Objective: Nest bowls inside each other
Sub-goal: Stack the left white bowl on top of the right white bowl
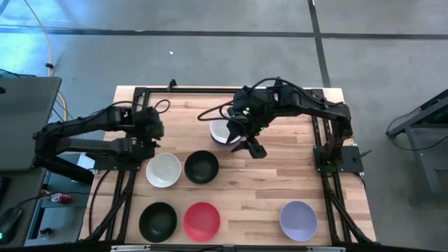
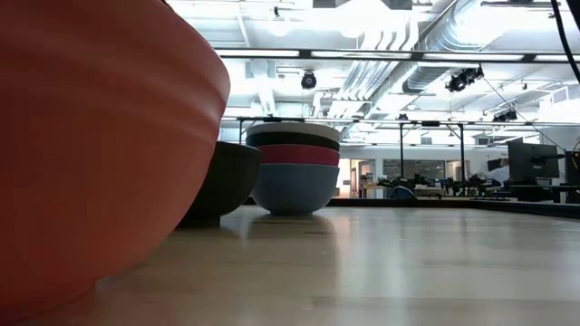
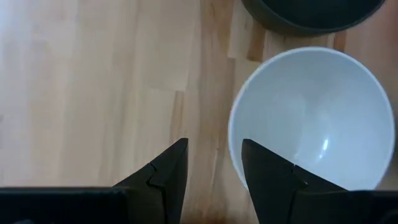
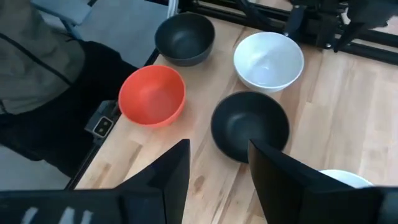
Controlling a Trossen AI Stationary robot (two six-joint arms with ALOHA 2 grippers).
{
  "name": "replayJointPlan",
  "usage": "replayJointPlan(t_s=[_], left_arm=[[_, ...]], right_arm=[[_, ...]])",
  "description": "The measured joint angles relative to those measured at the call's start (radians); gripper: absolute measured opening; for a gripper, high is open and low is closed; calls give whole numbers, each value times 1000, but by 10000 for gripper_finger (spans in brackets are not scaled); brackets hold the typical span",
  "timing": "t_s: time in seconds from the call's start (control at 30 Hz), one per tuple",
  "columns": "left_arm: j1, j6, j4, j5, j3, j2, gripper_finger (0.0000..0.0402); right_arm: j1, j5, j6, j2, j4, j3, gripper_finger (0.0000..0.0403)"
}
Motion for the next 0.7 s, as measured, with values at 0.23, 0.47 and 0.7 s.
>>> replayJointPlan(t_s=[0.23, 0.47, 0.7], left_arm=[[-38, 7, 0, 15, 0, 145, 141], [-99, 0, 32, 15, 0, 258, 141], [-143, -17, 74, 15, 0, 356, 141]], right_arm=[[32, 0, 8, -3, -13, 0, 154], [55, 1, 8, -4, -13, 0, 154], [82, 1, 4, -4, -17, 0, 154]])
